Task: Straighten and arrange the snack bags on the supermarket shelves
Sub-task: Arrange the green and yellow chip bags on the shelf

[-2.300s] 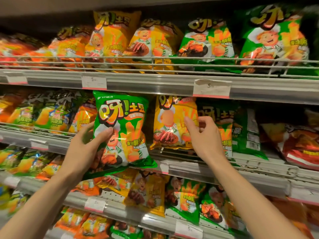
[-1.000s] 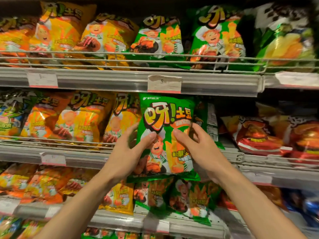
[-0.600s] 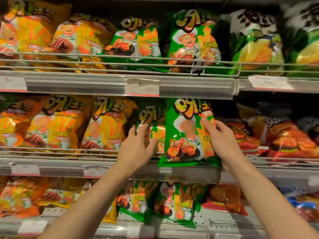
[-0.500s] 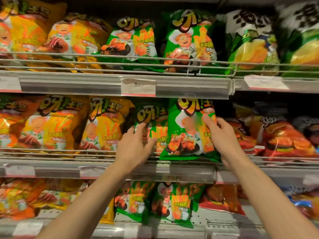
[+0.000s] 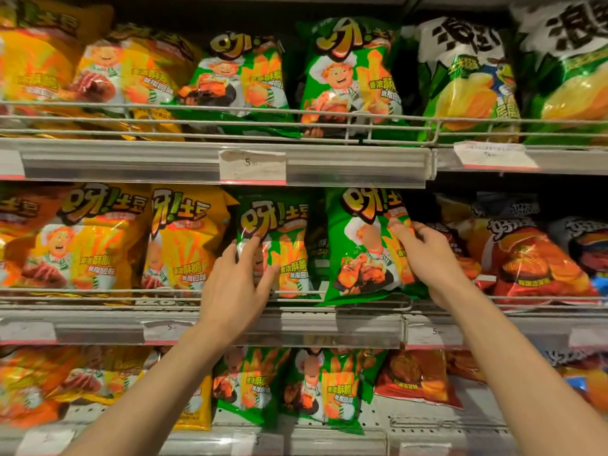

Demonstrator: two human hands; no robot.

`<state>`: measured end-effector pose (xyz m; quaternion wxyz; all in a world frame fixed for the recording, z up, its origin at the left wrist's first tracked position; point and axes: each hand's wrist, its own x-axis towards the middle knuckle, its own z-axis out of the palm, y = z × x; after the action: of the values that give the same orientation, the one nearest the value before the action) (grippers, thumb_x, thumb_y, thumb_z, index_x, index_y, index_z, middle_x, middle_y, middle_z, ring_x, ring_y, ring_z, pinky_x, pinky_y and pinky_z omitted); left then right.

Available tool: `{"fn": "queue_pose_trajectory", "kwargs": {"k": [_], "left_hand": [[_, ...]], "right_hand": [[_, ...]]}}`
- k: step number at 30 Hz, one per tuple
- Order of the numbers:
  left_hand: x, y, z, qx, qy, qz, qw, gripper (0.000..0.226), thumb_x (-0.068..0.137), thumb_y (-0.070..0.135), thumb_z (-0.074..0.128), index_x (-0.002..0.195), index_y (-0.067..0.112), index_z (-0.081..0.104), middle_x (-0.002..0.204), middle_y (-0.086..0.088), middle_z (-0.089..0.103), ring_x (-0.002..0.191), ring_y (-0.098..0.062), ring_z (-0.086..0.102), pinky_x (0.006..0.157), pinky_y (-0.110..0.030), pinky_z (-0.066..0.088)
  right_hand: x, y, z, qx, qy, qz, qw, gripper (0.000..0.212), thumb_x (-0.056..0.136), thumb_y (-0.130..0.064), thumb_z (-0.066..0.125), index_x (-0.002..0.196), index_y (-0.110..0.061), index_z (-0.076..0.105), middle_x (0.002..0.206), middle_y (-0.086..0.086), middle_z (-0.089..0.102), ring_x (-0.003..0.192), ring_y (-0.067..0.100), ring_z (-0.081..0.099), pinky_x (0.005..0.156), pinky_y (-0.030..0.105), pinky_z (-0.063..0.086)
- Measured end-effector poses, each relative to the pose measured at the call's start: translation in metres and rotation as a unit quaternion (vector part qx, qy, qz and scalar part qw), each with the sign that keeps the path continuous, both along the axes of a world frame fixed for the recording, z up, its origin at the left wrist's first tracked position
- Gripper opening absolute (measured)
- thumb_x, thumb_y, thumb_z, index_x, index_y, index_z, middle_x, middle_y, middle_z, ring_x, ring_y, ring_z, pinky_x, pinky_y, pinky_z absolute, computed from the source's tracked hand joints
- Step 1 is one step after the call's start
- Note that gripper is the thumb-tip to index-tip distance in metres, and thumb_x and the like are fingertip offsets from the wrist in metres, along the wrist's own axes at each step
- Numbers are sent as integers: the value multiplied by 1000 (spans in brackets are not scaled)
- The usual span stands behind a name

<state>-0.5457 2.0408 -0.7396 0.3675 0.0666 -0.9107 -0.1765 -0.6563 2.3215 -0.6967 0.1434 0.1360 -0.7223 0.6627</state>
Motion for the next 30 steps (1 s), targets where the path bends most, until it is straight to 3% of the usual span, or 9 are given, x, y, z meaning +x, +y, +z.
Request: {"fn": "queue_pose_trajectory", "kwargs": {"k": [3,5,9,13,15,18,22,26,30], "left_hand": [[-2,1,-2,3,-1,-6,1000,64,100,54,49,155,25,35,146,-12,51,128,-30,53,96,-42,50],[-4,1,-3,4,-2,-7,1000,63,101,54,48,155,24,35,146,-13,50,128,-30,52,97,-43,49],[-4,-1,-2,6,-10,-16,1000,66,100,56,47,157,25,33,151,-13,46,135,-31,48,103,-45,47],[-1,-1,-3,8,-21,-15,1000,68,100,58,44,159,29,27,163,-17,30,147,-36,36,110,-49,41],[-1,0,-2,4,-22,-13,1000,67,100,57,44,159,29,28,164,-17,28,146,-36,36,110,-49,42],[0,3,-2,-11,-18,-3,1000,64,101,56,44,157,26,33,162,-17,31,139,-37,43,103,-47,46],[-1,2,-3,-15,-19,-3,1000,64,101,57,43,156,27,32,161,-18,32,137,-37,46,100,-48,48],[-1,0,-2,-5,-22,-11,1000,66,100,58,44,155,25,32,159,-18,32,137,-38,45,102,-51,50],[0,-1,-3,-1,-16,-18,1000,66,99,57,46,155,24,34,159,-19,32,139,-38,43,106,-51,47]], "right_hand": [[-2,-1,0,22,-2,-36,999,23,98,-47,62,90,-26,67,67,-17,75,61,-4,70,53,20,51],[-2,-10,2,32,11,-58,998,26,99,-48,60,96,-23,67,72,-10,74,62,1,70,53,17,52],[0,-29,2,76,55,-110,990,44,101,-52,53,127,-17,59,101,8,72,92,28,68,85,41,54],[3,-31,-7,205,39,-154,966,51,106,-48,44,135,-7,49,122,21,66,113,42,62,86,41,45],[6,-28,-10,243,46,-178,952,64,105,-50,44,148,-3,36,139,25,56,123,43,57,91,44,46],[15,-31,-13,280,87,-190,937,90,100,-63,43,162,-10,4,164,21,25,139,43,45,103,50,45],[19,-38,-19,313,81,-138,936,118,82,-87,44,159,-26,-20,171,10,1,149,39,33,110,52,41],[9,-23,-18,311,54,-70,946,130,75,-77,69,162,-26,-13,169,10,12,150,32,32,115,44,36],[7,-14,-18,343,53,-7,938,121,79,-78,64,163,-28,-8,169,1,11,153,25,25,118,40,32]]}}
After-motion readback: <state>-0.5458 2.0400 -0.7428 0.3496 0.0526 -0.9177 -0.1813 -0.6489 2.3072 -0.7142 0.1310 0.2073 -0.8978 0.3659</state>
